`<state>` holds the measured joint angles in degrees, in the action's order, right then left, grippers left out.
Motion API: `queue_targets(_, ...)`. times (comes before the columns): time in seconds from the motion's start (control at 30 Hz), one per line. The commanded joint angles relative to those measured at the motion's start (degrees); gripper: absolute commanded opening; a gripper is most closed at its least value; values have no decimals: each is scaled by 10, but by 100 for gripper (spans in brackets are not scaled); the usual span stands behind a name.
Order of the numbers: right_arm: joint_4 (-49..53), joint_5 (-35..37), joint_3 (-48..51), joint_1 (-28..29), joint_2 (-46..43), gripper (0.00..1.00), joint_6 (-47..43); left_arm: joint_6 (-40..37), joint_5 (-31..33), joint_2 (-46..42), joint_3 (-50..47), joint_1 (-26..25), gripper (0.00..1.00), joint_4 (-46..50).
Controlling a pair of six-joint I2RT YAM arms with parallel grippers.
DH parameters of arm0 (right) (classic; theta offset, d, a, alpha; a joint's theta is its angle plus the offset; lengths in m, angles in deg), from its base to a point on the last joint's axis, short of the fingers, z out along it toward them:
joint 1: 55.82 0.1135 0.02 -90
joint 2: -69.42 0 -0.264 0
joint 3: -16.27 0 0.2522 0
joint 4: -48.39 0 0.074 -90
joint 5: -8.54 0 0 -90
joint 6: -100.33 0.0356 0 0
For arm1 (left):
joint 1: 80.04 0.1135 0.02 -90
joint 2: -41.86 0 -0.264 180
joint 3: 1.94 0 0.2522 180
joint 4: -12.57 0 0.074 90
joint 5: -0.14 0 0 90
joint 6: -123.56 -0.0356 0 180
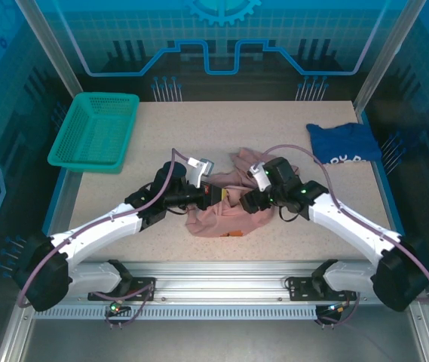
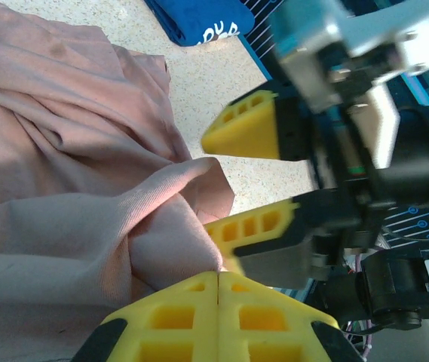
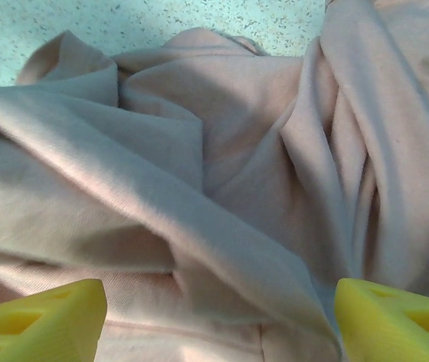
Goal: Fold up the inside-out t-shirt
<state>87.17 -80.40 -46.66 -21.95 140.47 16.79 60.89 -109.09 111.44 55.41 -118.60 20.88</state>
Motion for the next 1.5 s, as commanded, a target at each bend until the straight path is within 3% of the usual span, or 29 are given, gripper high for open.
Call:
queue_targets(0.0,-45,2,-5,6,39,79,-35,3,-8,-15,2,2,0,-2)
queue_targets(0.07,-54,3,-9,5,62,71,-36,2,-1,-21,-2,2,0,2)
queue_targets(0.17,-55,-15,-30,0,79,41,-26,-4,28,-33,-6,3,0,19)
queue_targets(0.3,-52,-134,-34,-31,41,3,6,-5,155,-55,-9,5,0,71)
queue_targets(0.33,-56,-176,-33,-42,26,0,21,-9,194,-58,-10,5,0,85)
queue_targets(0.43,-72,-275,-34,-62,-6,0,64,-30,261,-55,-7,6,0,110)
queue_targets(0.53,-80,-325,-43,-68,-23,0,95,-45,320,-41,7,6,0,136)
queue_targets(0.63,-94,-357,-47,-74,-24,0,122,-54,348,-32,19,6,3,151)
queue_targets(0.7,-105,-373,-48,-77,-19,0,141,-61,343,-32,24,6,11,157)
queue_targets(0.83,-126,-393,-51,-82,-3,0,168,-77,318,-67,13,-3,36,157)
queue_targets(0.93,-136,-403,-54,-87,8,0,183,-88,287,-110,-5,-19,46,152)
queue_targets(1.07,-137,-400,-58,-90,13,0,190,-73,182,-140,-26,-37,47,128)
queue_targets(1.2,-136,-392,-59,-91,15,0,193,-21,75,-88,-26,-42,46,76)
queue_targets(1.47,-134,-383,-53,-92,9,0,190,88,20,19,-20,-6,50,-84)
